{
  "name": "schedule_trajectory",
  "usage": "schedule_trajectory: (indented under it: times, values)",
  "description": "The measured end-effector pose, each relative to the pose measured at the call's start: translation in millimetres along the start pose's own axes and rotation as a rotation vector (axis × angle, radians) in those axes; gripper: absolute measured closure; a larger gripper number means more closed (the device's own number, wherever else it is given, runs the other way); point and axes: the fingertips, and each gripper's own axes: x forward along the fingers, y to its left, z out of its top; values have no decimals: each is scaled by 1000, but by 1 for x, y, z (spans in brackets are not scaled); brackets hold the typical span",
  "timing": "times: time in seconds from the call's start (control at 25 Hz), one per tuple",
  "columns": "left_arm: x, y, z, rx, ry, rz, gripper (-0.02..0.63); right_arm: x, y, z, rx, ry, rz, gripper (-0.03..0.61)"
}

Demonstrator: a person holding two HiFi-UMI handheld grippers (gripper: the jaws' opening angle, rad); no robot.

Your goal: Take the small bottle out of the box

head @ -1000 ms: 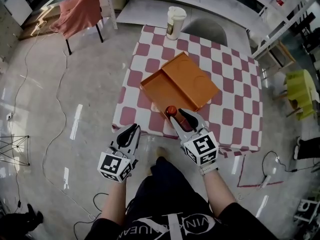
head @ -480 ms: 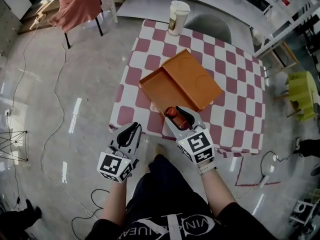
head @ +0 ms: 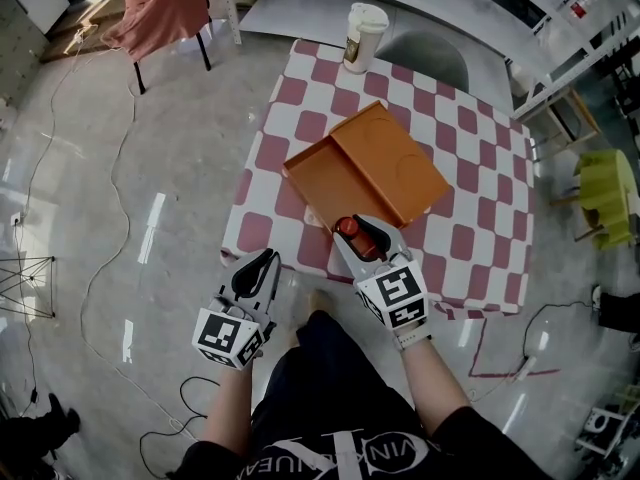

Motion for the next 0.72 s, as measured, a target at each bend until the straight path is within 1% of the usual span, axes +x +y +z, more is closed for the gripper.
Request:
schedule_trajectory:
  times: [0.24,0.44,0.72]
  values:
    - [-3,2,-3,-8,5,8,578,-2,0,1,-25,-11,1,431]
    - [-4,2,-2,-9,4,14,578,-5,-2,2,1,-14,12,434]
    - [-2,0,4,-3,-5,6,578,-14,-8,12,44,-61,-1,434]
